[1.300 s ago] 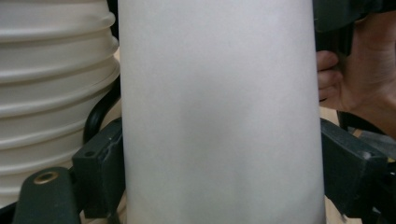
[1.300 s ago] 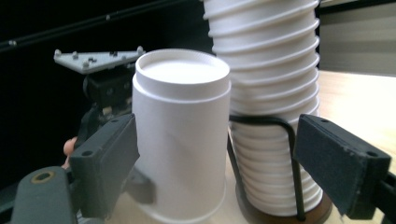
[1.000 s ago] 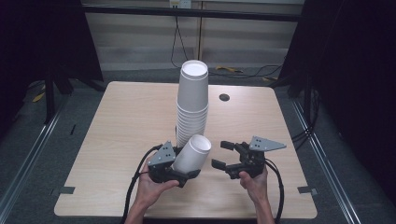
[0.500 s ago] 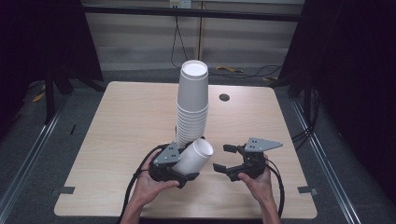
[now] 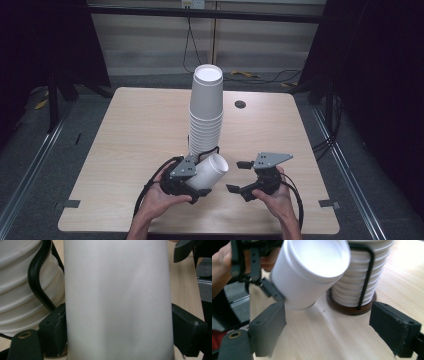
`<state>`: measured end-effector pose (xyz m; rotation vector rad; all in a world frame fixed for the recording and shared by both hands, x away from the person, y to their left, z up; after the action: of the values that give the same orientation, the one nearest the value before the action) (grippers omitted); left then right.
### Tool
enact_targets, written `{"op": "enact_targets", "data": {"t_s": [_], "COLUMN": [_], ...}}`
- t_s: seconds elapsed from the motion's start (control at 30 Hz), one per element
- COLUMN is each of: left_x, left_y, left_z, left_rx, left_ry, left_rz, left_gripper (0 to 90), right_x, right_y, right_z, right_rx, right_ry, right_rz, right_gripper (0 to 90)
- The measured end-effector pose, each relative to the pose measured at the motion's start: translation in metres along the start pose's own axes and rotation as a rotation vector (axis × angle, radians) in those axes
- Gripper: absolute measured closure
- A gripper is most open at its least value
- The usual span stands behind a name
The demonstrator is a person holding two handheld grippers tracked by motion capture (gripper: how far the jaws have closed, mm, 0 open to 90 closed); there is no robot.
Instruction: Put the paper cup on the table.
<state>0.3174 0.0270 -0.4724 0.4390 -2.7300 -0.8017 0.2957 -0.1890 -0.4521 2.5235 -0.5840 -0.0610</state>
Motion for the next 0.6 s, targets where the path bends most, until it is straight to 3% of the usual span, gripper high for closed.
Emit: {"op": "enact_targets", "data": {"t_s": [0.23,0.5,0.6], "left_x": [0.0,0.004,0.005], "left_y": [-0.002,-0.008,-0.009], "left_z": [0.002,-0.004,-0.008], "left_rx": [-0.027,-0.158,-0.169], "left_ry": [-0.009,-0.094,-0.113], "left_rz": [0.004,-0.038,-0.035], "left_gripper": [15.5,15.7,15.7], "right_x": [-0.002,-0.003,-0.002], "right_y": [-0.001,-0.006,-0.006], "right_z": [0.001,0.002,0.001], "right_rx": [-0.049,-0.14,-0.147], "right_ry": [0.027,0.094,0.102], "right_rz": [-0.024,-0.019,-0.015], "right_gripper": [13.6,15.0,16.6]}}
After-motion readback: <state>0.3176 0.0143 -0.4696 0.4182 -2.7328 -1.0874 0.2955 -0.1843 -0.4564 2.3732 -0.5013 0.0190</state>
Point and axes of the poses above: each handheld gripper's, and its own axes: y roughly backward along the jaws, z roughly out of its underside, x roughly to its right, the point moved 4 cm from there along -y, roughly forward along the jaws, and after that the axes turned 13 degrees about y, right-handed, at the moved point
